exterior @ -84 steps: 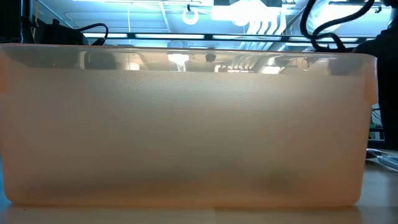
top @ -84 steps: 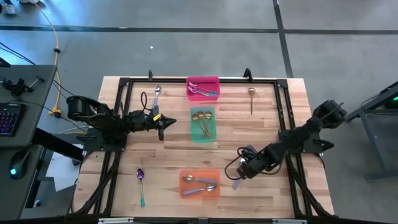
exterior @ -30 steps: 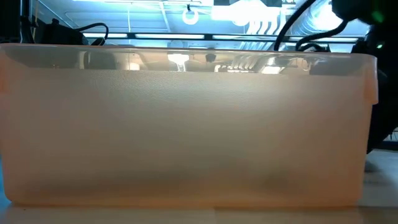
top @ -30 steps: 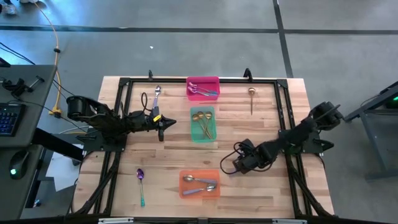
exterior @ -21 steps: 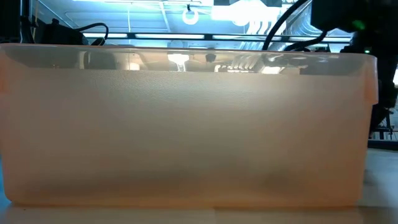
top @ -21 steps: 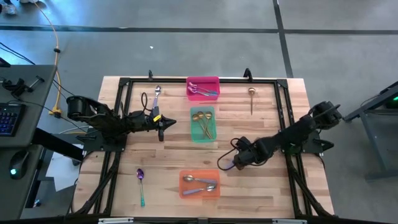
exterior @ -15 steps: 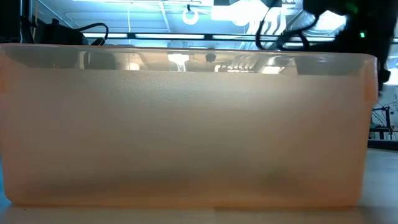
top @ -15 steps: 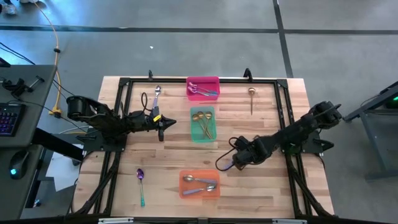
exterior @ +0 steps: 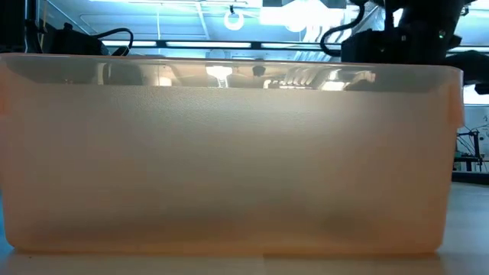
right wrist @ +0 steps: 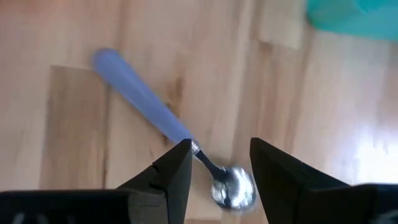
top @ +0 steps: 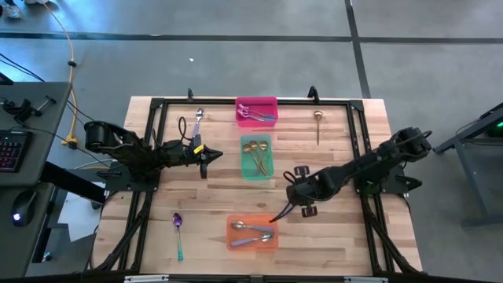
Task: Sort silverware by color (type)
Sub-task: Put the purple spoon into the orange bin
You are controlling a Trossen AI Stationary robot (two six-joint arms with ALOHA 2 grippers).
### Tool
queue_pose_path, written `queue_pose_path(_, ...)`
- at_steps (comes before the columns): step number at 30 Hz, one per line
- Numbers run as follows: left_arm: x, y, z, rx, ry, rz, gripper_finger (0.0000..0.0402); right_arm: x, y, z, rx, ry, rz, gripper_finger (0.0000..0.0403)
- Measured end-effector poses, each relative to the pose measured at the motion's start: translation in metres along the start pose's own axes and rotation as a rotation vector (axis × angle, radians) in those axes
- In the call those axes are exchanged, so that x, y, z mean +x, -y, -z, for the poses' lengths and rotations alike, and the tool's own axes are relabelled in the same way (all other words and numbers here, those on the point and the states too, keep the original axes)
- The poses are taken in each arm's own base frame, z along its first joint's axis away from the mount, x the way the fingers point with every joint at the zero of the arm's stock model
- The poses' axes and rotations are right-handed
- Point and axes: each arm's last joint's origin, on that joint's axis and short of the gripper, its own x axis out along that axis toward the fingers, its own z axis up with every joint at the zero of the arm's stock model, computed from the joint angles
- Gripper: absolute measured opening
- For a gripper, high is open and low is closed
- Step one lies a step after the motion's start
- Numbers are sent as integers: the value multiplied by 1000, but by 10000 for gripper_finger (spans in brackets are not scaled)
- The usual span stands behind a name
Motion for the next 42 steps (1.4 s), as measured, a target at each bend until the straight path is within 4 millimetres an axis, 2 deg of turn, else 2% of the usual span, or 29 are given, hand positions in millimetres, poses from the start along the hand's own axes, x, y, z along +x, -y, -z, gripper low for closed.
queue_pose_path(10, 0, 0, 0, 1, -3, -1, 0, 10, 3, 6, -86, -57, -82, 149)
queue_pose_path(16, 0, 0, 1, 1, -10, -1, 0, 36, -2, 8, -143, -149, -78, 149)
queue_pose_path(20, 0, 1, 2, 2, -15, 3, 0, 44, -3, 8, -141, -182, -67, 147)
queue_pose_path(24, 0, 1, 2, 2, -18, 2, 0, 45, -3, 9, -63, -196, -70, 116)
queue_pose_path(29, 0, 1, 2, 3, -18, 2, 0, 45, -5, 11, 68, -223, -109, 34)
queue_pose_path(32, 0, 1, 2, 2, -18, 2, 0, 44, -6, 12, 113, -240, -119, 11)
queue_pose_path(36, 0, 1, 2, 3, -19, 2, 0, 34, -5, 8, 197, -252, -132, 26)
queue_pose_path(38, 0, 1, 2, 3, -19, 2, 0, 23, -5, 9, 218, -289, -162, 24)
queue_pose_path(42, 0, 1, 2, 3, -20, 1, 0, -9, -4, -12, 286, -200, -201, 6)
